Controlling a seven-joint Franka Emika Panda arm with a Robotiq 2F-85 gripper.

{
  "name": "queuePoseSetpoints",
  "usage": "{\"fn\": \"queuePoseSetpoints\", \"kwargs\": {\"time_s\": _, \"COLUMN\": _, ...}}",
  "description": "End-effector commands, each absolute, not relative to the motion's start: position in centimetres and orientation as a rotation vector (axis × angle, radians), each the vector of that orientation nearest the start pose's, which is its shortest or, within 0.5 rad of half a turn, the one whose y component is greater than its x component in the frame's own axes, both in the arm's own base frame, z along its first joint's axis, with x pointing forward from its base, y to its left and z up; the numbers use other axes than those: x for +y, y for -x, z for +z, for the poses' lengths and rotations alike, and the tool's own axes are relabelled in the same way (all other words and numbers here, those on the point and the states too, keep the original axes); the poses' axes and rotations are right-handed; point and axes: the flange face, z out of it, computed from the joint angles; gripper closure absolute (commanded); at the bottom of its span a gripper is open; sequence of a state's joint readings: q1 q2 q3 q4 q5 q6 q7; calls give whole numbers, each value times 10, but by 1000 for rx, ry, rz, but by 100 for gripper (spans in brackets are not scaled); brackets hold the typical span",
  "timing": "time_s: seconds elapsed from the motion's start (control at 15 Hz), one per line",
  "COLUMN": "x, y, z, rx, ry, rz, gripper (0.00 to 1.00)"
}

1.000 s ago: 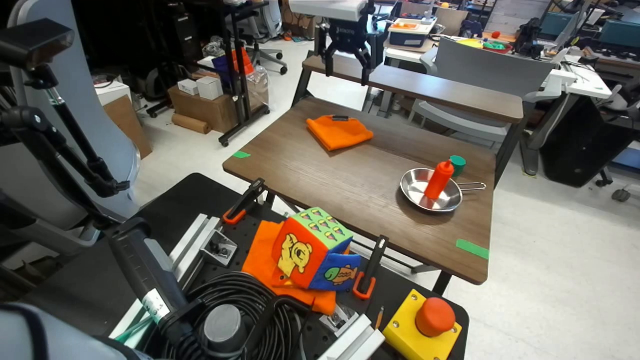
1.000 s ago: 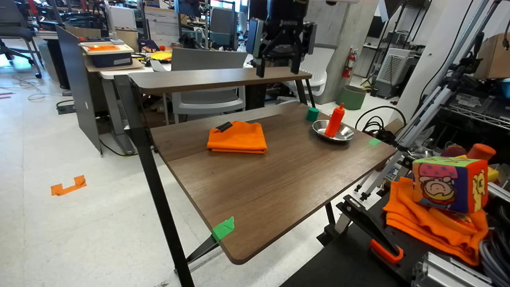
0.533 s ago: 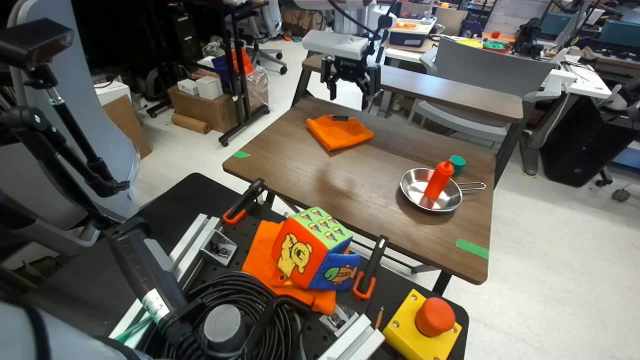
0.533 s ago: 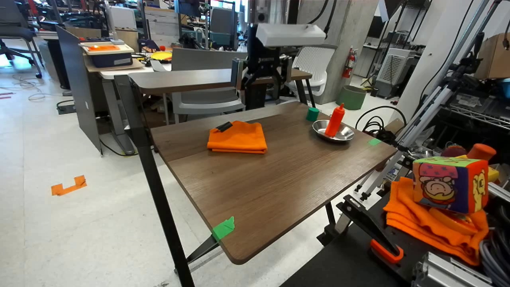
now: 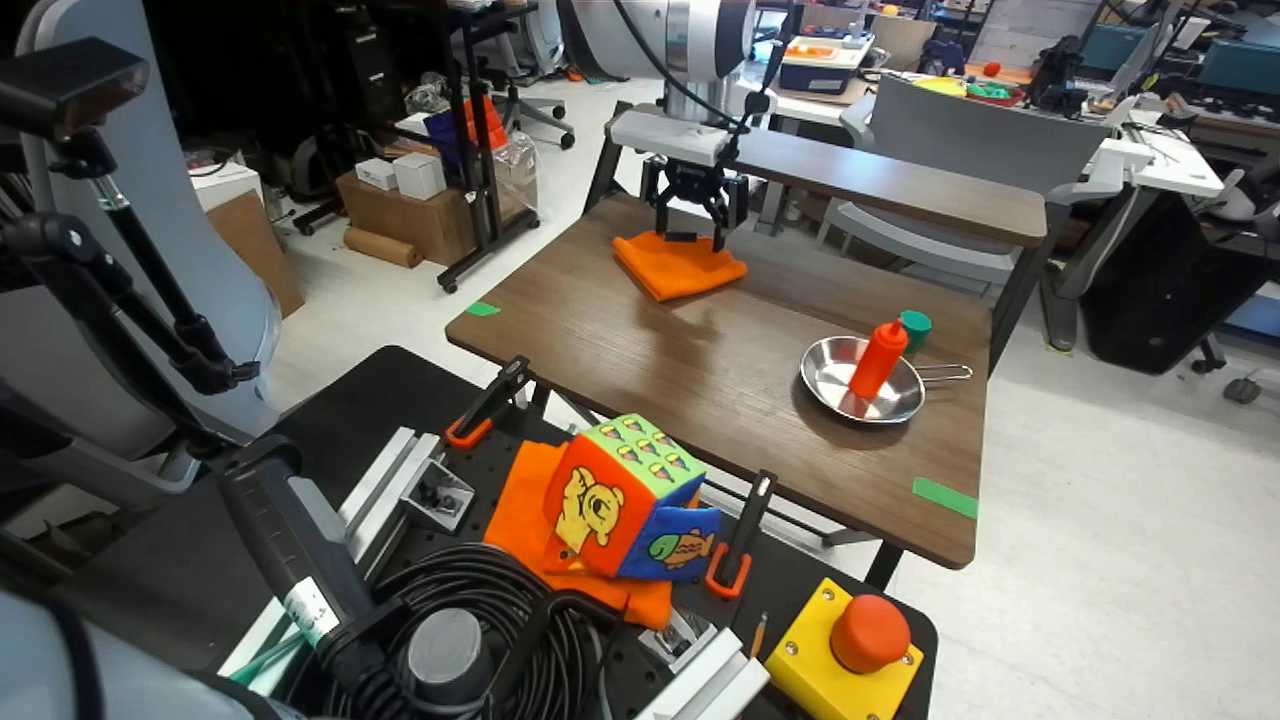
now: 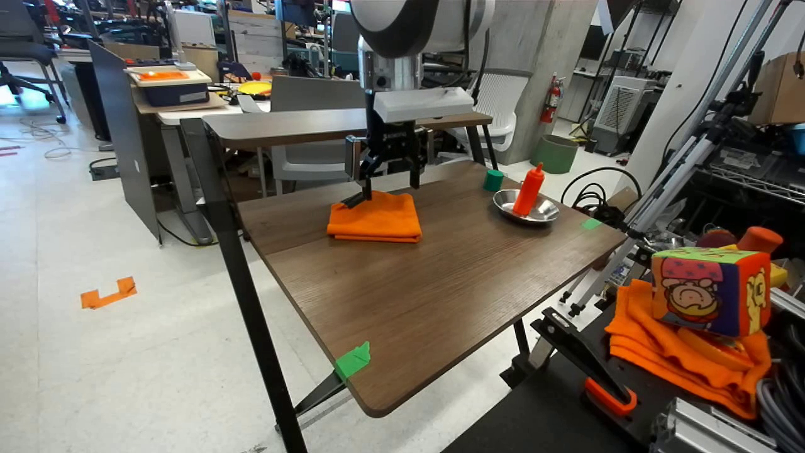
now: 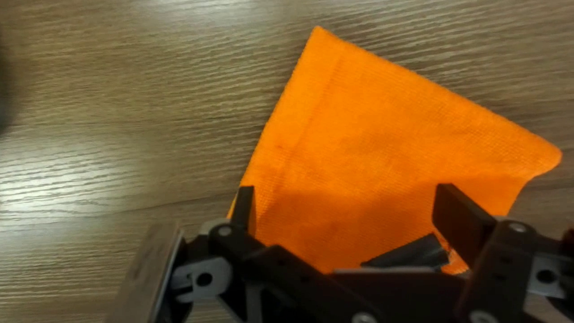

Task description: Slide the orange towel forward

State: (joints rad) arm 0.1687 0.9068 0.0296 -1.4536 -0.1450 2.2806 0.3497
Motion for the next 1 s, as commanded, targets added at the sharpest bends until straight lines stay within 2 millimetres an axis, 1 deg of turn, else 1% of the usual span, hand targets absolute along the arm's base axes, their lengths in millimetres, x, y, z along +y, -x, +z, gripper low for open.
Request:
{"fn": "queuePoseSetpoints", "kwargs": {"time_s": 0.0, "x": 141, "y": -712, "z": 117, "rx": 73, "ry": 3238, "rz": 155, "gripper": 0}}
{"fn": "queuePoseSetpoints", "kwargs": {"time_s": 0.4, "x": 139, "y": -713, "z": 77, "rx": 49, "ry": 3238, "rz": 309, "gripper": 0}}
{"fn": "queuePoseSetpoints", "kwargs": {"time_s": 0.53, "x": 139, "y": -710, "z": 66, "rx": 17, "ry": 3196, "rz": 380, "gripper": 0}}
{"fn": "queuePoseSetpoints", "kwargs": {"time_s": 0.67, "x": 141, "y": -703, "z": 58, "rx": -59, "ry": 3130, "rz": 472, "gripper": 0}}
{"fn": "queuePoseSetpoints", "kwargs": {"time_s": 0.73, "x": 140, "y": -696, "z": 55, "rx": -109, "ry": 3082, "rz": 527, "gripper": 0}}
{"fn": "queuePoseSetpoints", "kwargs": {"time_s": 0.93, "x": 138, "y": -666, "z": 42, "rx": -232, "ry": 3040, "rz": 714, "gripper": 0}}
